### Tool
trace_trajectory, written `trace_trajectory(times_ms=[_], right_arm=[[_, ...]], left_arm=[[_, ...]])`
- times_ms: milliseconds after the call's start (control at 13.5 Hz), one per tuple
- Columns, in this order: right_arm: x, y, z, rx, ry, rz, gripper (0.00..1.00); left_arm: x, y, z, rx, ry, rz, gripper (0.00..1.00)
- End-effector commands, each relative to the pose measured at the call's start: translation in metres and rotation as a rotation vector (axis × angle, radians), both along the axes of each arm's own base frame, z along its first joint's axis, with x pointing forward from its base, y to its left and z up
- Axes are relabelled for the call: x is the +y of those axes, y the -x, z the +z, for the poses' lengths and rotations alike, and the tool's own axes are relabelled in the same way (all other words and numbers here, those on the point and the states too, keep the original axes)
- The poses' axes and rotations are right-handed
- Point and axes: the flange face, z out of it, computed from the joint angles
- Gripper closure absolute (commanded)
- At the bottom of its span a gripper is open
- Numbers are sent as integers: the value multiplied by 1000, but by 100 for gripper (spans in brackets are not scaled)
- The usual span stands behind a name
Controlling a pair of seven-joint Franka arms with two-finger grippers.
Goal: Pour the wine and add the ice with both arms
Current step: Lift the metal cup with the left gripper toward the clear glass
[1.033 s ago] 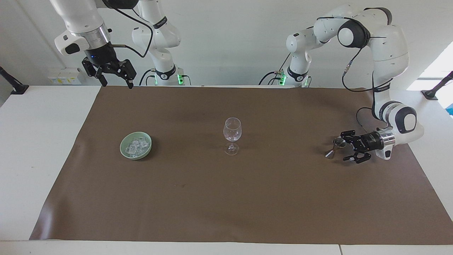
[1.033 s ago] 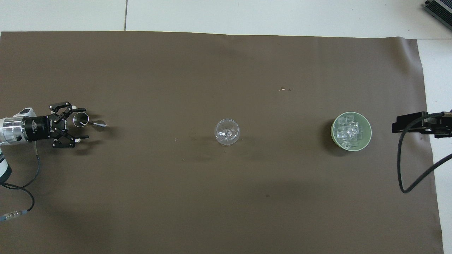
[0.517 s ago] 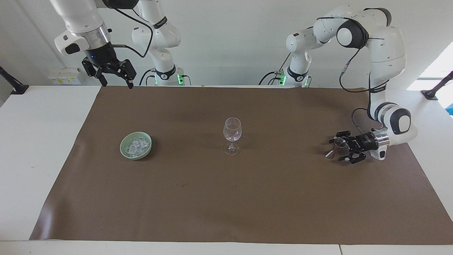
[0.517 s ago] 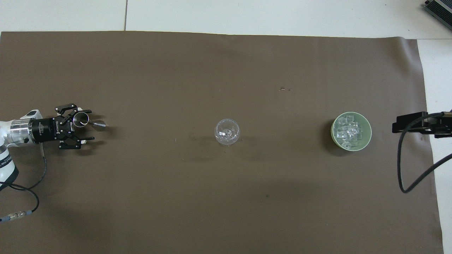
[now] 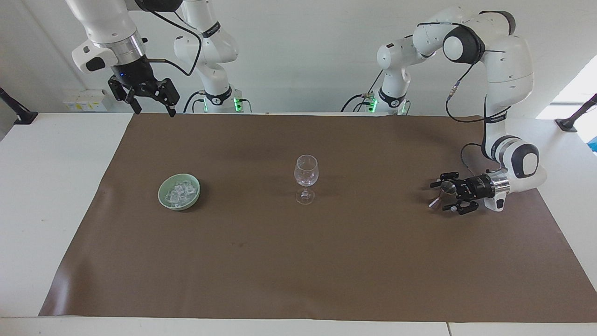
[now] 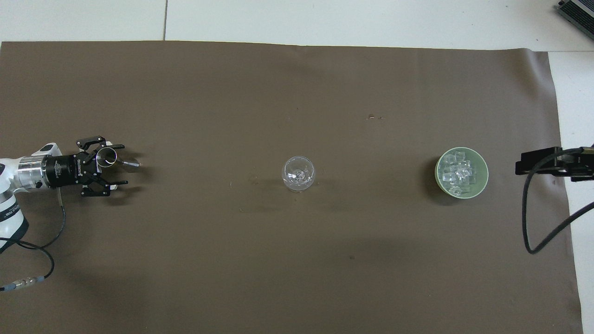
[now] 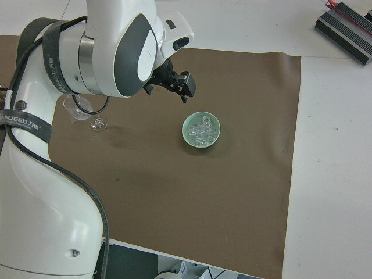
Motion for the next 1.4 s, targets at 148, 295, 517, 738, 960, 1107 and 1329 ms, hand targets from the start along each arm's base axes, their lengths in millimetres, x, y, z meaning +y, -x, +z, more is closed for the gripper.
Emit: trace_trajectory(times_ms=[148,295,517,738,960,1107,1329], right_arm=[[0,5,2,7,5,22,0],[0,5,2,7,5,23,0],[0,6,3,6,5,23,0],[0,5,2,7,5,22,0],[0,5,2,7,5,23,0],[0,5,2,7,5,23,0],[0,6,3,6,5,22,0]], left_arm=[[-3,6,4,-24,35,3,0],[-2,6,3,-36,27,7,0],[1,7,2,-59,19,10,0],[2,7,1,-55,17,14,11],[4,7,1,-47,13,20,28],[4,7,1,-44,13,19,52],[5,7,1,-35,13,23,68]])
